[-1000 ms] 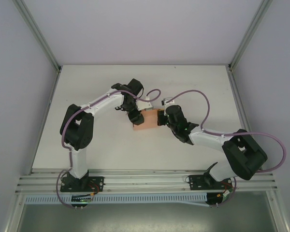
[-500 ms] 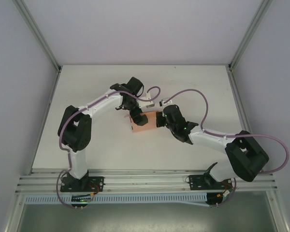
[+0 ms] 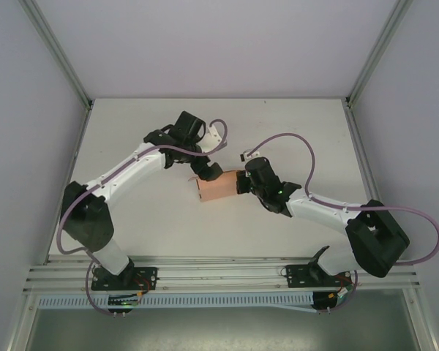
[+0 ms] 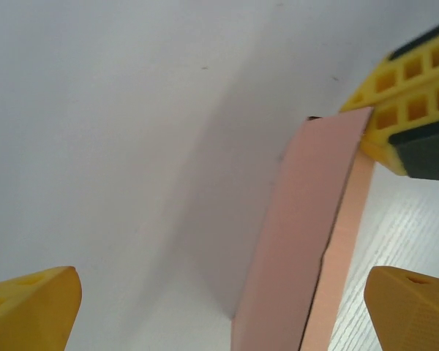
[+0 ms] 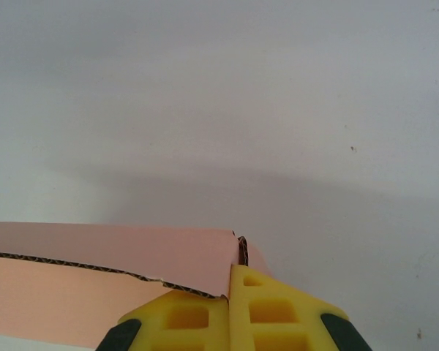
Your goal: Assemble paper box
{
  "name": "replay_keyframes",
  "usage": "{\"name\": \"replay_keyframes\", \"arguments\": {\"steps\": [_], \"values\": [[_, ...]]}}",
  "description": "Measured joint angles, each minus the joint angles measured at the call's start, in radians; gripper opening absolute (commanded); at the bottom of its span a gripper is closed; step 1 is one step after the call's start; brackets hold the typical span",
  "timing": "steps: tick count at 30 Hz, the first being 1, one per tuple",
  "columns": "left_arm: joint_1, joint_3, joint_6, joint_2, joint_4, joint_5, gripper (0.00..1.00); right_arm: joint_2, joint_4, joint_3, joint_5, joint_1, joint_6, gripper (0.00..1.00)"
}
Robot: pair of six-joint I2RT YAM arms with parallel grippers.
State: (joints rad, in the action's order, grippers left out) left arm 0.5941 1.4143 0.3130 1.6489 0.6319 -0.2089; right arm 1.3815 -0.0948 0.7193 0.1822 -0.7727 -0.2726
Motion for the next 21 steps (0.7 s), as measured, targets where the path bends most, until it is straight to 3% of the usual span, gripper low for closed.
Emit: {"name": "replay_keyframes", "arguments": {"steps": [3,7,11,16,21], "values": [[-0.013,-0.058,-0.096,-0.049,-0.011,0.047,0.92,0.000,0.039,0.021,0.001,-0.002,-0.007,0.00],[-0.022,-0.178,-0.206,-0.134,-0.015,0.076,0.76,0.005,0.109,0.061,0.000,-0.003,-0.026,0.00],[-0.022,-0.287,-0.269,-0.222,-0.019,0.091,0.60,0.029,0.192,0.119,0.000,-0.005,-0.049,0.00],[-0.022,-0.303,-0.309,-0.210,-0.026,0.113,0.40,0.060,0.246,0.171,0.001,-0.005,-0.063,0.00],[-0.022,-0.303,-0.316,-0.169,-0.037,0.119,0.34,0.069,0.259,0.184,0.001,-0.005,-0.072,0.00]]}}
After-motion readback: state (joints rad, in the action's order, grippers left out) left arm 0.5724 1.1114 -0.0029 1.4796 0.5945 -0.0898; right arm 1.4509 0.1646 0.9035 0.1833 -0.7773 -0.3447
